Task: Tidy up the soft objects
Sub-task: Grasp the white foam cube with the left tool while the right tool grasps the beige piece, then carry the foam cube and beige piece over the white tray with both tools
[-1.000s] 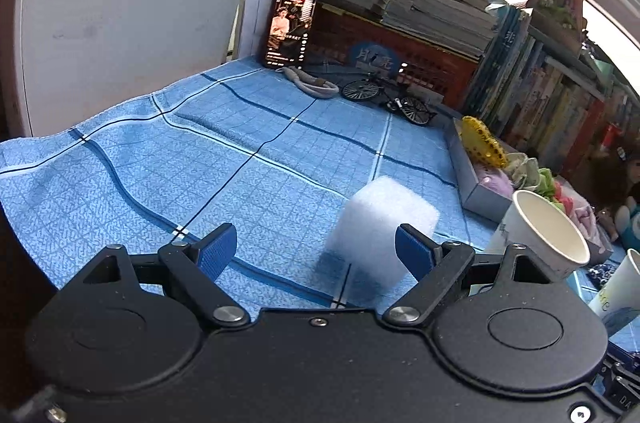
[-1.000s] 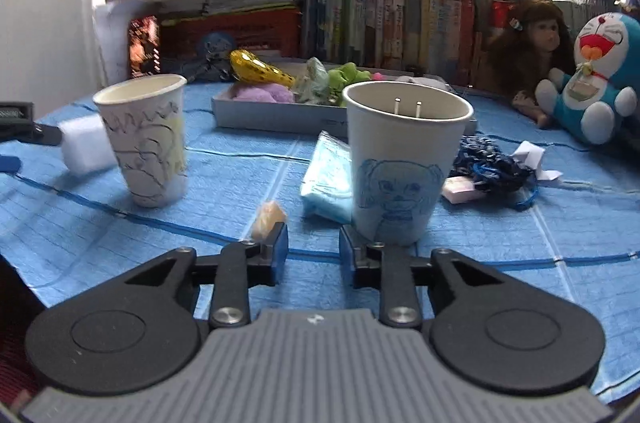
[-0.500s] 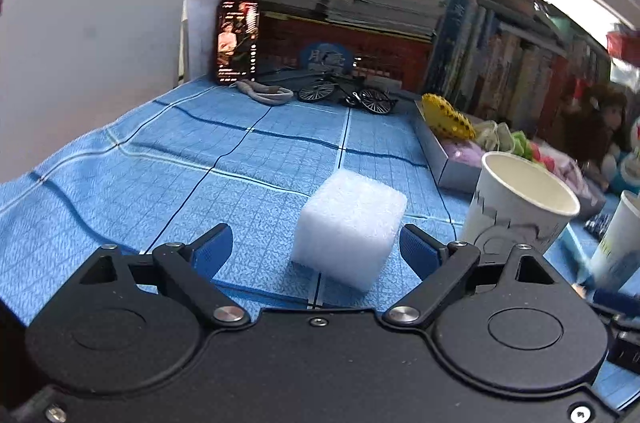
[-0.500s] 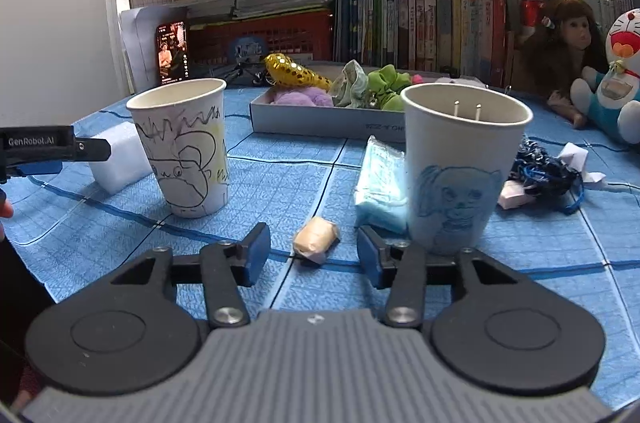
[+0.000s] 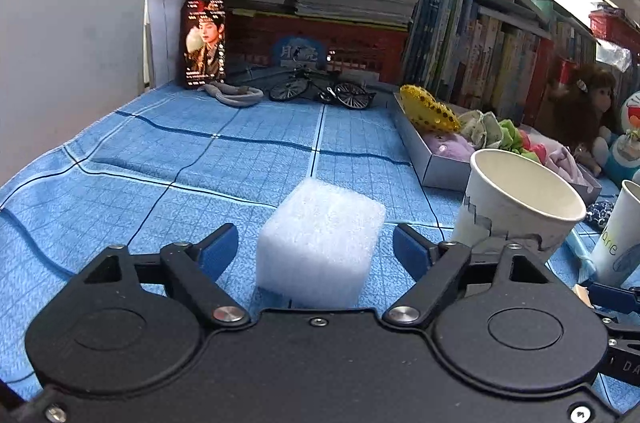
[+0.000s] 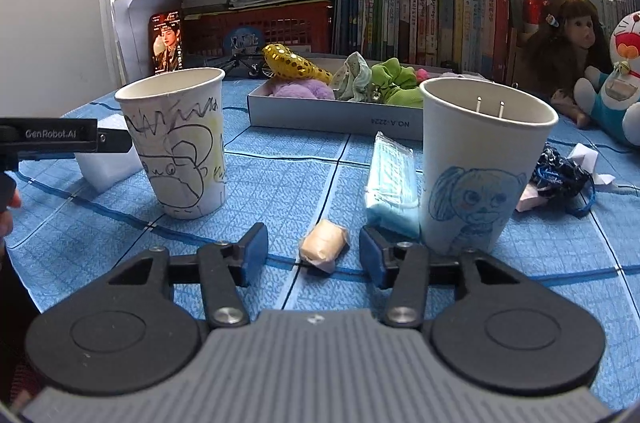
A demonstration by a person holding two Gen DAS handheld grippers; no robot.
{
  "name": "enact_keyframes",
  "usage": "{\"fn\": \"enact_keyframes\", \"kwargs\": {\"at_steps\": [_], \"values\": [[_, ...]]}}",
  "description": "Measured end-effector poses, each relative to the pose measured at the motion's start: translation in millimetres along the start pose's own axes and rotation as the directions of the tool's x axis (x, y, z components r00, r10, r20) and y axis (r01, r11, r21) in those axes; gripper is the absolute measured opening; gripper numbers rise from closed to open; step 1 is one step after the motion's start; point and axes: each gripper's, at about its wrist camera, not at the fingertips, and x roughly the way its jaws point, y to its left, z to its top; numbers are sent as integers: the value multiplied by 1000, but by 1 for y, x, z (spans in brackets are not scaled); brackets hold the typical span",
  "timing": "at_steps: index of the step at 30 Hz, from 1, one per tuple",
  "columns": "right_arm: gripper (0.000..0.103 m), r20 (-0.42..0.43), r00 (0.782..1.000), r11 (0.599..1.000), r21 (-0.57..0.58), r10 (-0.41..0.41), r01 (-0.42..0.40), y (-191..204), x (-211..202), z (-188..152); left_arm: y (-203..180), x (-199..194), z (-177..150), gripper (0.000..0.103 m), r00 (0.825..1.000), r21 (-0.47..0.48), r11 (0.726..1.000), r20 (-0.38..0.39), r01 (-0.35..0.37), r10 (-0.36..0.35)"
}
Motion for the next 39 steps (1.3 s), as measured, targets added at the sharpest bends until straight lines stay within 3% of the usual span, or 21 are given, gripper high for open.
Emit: {"fn": "enact_keyframes", "kwargs": {"at_steps": [2, 4, 6, 7, 11, 20, 30, 35, 39], "values": [[65, 1, 1000, 1000, 2, -2, 2, 0, 1, 0, 0, 5, 1, 65, 1000, -2, 1000, -23, -6, 6], [56, 5, 1000, 1000, -1, -2, 2, 1, 0, -1, 1, 8, 0, 54, 999, -11, 1000, -43, 3, -3], [36, 7, 1000, 1000, -6, -2, 2, 1, -1, -1, 2, 7, -1, 53, 999, -15, 1000, -46, -10, 9], [31, 7, 1000, 1000, -9, -1, 1, 1, -1, -1, 1, 5, -2, 53, 999, -13, 1000, -44, -13, 13], [24, 12, 1000, 1000, -18, 0, 1, 1, -4, 1, 3, -3, 2, 52, 999, -23, 999, -23, -27, 26], [23, 109, 993, 999, 1, 51, -52, -1, -31, 24, 7, -28, 36, 52, 999, -66, 998, 22, -21, 23], [23, 171, 978, 989, 67, 116, -129, -33, -57, 77, -30, -51, 98, 52, 992, -23, 995, 75, 101, -99], [23, 152, 983, 986, 112, 104, -122, -66, -57, 114, -69, -45, 130, 52, 980, 32, 979, 0, 201, -201], [23, 98, 991, 983, 153, 88, -103, -100, -39, 147, -104, -22, 153, 52, 954, 36, 961, -134, 276, -269]]}}
